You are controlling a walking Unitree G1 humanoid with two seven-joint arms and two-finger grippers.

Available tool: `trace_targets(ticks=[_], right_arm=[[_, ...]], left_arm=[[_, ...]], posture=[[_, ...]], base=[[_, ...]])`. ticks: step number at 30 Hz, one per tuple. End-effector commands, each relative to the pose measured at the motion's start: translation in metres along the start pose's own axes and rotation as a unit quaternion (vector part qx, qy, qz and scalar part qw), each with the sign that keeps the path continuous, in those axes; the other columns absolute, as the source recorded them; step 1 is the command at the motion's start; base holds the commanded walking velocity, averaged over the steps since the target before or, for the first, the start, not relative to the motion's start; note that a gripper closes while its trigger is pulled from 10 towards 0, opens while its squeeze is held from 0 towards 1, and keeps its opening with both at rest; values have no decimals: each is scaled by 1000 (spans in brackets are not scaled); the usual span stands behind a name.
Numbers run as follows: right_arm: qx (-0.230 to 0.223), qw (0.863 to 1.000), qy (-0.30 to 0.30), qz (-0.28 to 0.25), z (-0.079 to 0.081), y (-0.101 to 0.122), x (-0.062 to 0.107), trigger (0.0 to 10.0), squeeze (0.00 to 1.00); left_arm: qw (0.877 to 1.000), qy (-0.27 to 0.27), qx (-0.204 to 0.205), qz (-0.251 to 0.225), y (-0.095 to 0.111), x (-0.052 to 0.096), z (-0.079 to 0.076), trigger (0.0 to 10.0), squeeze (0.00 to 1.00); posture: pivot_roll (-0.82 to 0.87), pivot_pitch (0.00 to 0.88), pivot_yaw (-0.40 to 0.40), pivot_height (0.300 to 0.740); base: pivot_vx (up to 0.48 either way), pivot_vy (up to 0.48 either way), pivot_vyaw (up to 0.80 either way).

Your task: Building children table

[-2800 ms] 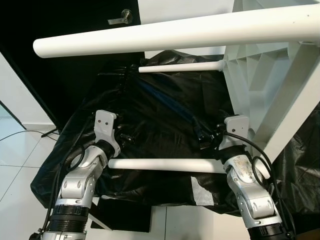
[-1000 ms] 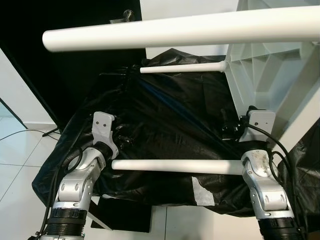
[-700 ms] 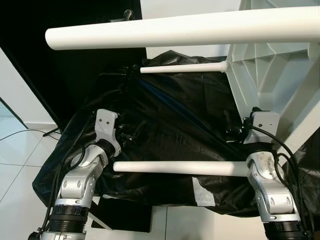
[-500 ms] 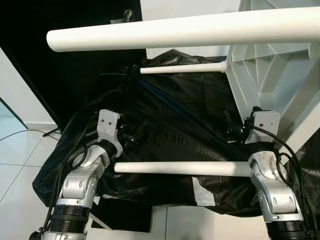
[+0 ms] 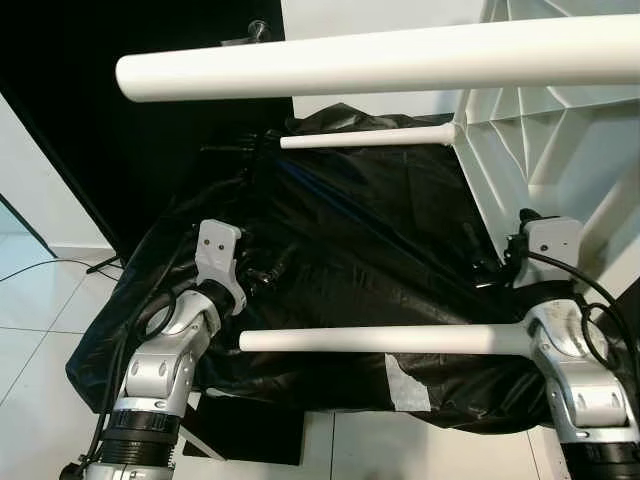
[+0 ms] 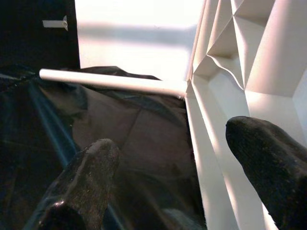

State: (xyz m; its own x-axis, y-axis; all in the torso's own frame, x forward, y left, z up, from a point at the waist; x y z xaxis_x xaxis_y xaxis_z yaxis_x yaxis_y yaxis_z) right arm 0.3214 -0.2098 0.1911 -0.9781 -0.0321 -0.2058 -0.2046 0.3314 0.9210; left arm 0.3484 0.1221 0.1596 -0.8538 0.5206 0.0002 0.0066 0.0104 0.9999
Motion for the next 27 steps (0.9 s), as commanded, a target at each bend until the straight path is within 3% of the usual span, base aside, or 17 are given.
trace_targets(ticks=[1,5,7,10,11,16,27], right_arm=[[-3,1000,-9,14,-7,-6,4,10000,0],[-13,1000,-2,22,-5,-11,4,10000,0],[-42,999,9,21,11,-13,-1,10000,0],[-60,998,12,20,18,-13,-2,10000,0],[-97,995,20,19,34,-13,-5,10000,0],[-119,992,23,23,48,-14,-6,10000,0],[-118,990,-16,72,26,-39,16,10000,0]], left_arm=[[1000,-10,1,17,-8,2,-2,10000,0],[1000,-11,1,17,-9,1,-3,10000,0],[1000,-15,-2,18,-9,0,-4,10000,0],[1000,-16,-3,18,-8,-1,-5,10000,0],[1000,-16,-10,18,-8,0,-5,10000,0],[1000,-16,-15,21,-8,1,-6,10000,0],[999,-32,-26,25,-6,5,-9,10000,0]], posture=[[-82,0,46,740],[-88,0,51,740],[-83,0,51,740],[-81,0,50,740],[-75,0,48,740],[-66,0,45,740],[-77,0,44,740]], base=[[0,0,0],[0,0,0],[0,0,0],[0,0,0],[0,0,0],[0,0,0],[0,0,0]])
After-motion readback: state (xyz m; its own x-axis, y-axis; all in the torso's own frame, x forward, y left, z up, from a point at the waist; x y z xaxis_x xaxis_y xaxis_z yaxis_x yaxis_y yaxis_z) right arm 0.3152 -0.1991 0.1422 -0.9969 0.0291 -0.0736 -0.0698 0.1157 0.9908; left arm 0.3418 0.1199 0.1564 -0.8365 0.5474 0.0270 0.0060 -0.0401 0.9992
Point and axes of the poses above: a point about 5 cm out from each wrist's last joint towards the gripper, its own x axis pointing back from the gripper into the wrist, its own y axis along the axis of the wrist's last joint, z = x × y, the point moved 5 cm from there along -x, pointing out of the wrist towards the gripper, and after that the axes turned 1 degree about x, right-handed, at the moved point
